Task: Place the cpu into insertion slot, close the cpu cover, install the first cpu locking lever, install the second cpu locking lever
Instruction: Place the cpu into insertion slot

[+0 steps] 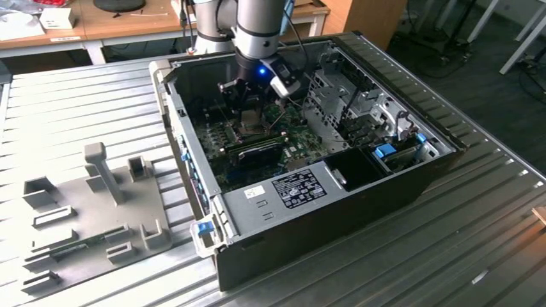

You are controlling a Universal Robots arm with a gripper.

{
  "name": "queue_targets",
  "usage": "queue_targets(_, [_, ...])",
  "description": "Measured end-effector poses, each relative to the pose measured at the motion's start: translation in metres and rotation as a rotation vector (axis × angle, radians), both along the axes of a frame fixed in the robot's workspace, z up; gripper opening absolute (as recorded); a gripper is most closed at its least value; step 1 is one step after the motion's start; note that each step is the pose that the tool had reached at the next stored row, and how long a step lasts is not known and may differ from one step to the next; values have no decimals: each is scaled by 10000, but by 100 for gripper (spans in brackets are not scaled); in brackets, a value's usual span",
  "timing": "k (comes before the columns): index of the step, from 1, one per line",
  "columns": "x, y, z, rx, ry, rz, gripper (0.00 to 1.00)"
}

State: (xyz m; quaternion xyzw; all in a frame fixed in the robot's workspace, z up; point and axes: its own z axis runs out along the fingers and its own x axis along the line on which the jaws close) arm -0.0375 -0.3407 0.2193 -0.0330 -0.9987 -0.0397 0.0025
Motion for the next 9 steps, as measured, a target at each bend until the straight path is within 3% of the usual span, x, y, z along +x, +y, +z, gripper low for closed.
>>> queue_targets(9, [0, 0, -30, -1, 1, -1634, 54])
